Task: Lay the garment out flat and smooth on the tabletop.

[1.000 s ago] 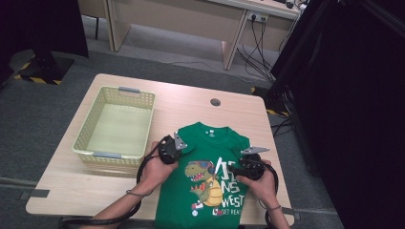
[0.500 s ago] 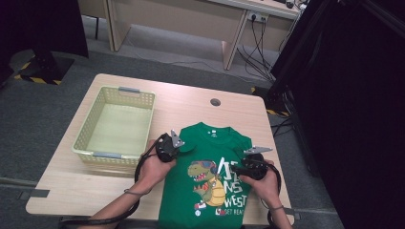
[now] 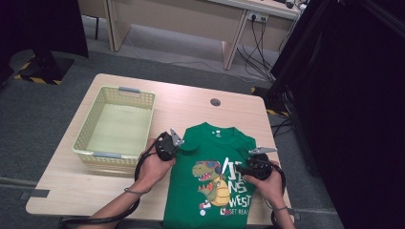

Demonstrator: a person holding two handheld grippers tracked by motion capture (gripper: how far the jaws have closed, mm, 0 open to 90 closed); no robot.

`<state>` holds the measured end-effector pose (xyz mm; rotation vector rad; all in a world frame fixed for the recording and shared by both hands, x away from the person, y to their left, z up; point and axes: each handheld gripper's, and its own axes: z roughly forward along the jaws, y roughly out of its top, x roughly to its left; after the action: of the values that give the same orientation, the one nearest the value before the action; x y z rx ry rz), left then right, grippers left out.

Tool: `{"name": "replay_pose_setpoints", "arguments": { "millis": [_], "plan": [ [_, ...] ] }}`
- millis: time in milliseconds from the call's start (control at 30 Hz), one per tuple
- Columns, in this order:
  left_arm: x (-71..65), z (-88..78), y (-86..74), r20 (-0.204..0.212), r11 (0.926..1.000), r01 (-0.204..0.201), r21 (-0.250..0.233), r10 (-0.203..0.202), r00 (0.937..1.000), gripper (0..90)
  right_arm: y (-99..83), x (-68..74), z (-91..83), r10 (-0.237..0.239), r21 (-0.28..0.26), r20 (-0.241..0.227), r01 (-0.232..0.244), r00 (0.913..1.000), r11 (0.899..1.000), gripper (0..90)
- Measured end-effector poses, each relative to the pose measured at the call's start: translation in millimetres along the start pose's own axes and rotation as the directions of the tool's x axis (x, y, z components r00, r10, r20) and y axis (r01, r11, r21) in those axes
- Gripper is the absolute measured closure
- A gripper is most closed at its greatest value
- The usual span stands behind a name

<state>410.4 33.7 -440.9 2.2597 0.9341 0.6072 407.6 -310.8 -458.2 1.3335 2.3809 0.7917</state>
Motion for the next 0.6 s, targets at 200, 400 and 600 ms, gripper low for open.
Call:
{"name": "replay_pose_setpoints", "arguments": {
  "millis": [200,400,600],
  "plan": [
    [-3.5,2.1,0.3,0.018,1.0,-0.001,-0.003,0.001,0.9998,77.2,0.2,-2.8,-0.7,-0.001,0.008,0.005,0.001,1.0,1.0,42.4],
    [-7.1,-5.2,4.1,0.034,0.9992,-0.005,-0.039,0.007,0.9994,70.0,0.7,-2.2,-0.5,0.002,0.009,0.011,-0.002,0.9999,1.0,42.0],
    [-13.0,-5.4,12.1,0.047,0.9976,-0.019,-0.067,0.022,0.9987,61.3,0.4,-2.2,-0.6,0.002,0.008,0.012,-0.002,0.9999,1.0,42.0]
  ]
}}
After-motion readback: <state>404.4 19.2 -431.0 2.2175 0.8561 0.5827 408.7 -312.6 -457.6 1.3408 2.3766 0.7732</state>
